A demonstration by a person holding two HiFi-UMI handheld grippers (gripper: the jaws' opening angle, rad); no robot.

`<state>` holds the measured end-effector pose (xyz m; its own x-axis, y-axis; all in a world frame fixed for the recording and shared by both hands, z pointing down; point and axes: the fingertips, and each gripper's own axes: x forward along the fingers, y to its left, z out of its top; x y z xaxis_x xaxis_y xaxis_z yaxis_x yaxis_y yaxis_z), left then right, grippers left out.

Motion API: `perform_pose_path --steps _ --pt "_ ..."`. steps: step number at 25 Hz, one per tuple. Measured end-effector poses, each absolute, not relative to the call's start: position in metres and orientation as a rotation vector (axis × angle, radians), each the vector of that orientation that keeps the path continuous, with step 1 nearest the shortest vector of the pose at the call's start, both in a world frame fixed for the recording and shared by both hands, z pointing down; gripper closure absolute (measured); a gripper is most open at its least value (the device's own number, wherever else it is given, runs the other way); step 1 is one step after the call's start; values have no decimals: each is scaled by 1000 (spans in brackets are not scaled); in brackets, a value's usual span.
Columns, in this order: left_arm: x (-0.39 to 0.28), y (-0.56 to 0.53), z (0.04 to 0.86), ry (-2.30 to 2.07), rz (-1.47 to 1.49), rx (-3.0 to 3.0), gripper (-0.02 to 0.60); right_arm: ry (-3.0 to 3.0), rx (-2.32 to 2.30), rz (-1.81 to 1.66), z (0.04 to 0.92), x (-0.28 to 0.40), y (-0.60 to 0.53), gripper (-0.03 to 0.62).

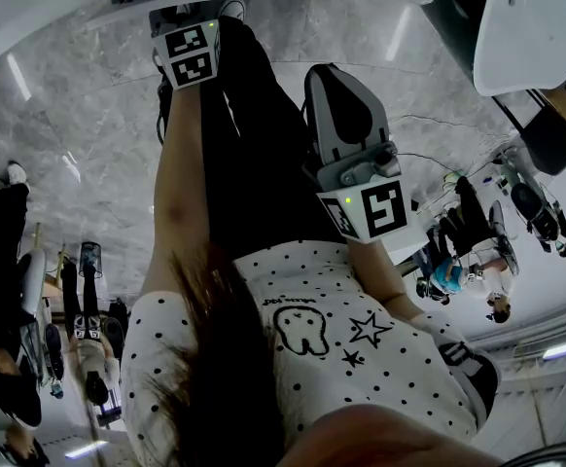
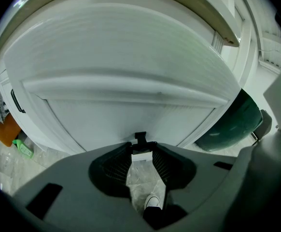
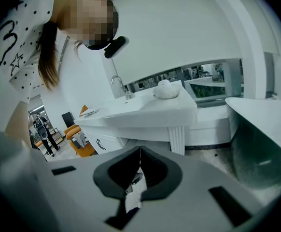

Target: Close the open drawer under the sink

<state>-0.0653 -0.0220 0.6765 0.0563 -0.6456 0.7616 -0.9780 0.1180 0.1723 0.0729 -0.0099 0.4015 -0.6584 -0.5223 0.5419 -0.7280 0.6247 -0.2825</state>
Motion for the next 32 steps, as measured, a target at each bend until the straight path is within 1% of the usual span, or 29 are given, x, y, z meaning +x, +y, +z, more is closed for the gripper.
perform_pose_path --steps 32 --pt "-74 -50 675 -1693 555 1613 446 -2415 996 702 411 80 -13 580"
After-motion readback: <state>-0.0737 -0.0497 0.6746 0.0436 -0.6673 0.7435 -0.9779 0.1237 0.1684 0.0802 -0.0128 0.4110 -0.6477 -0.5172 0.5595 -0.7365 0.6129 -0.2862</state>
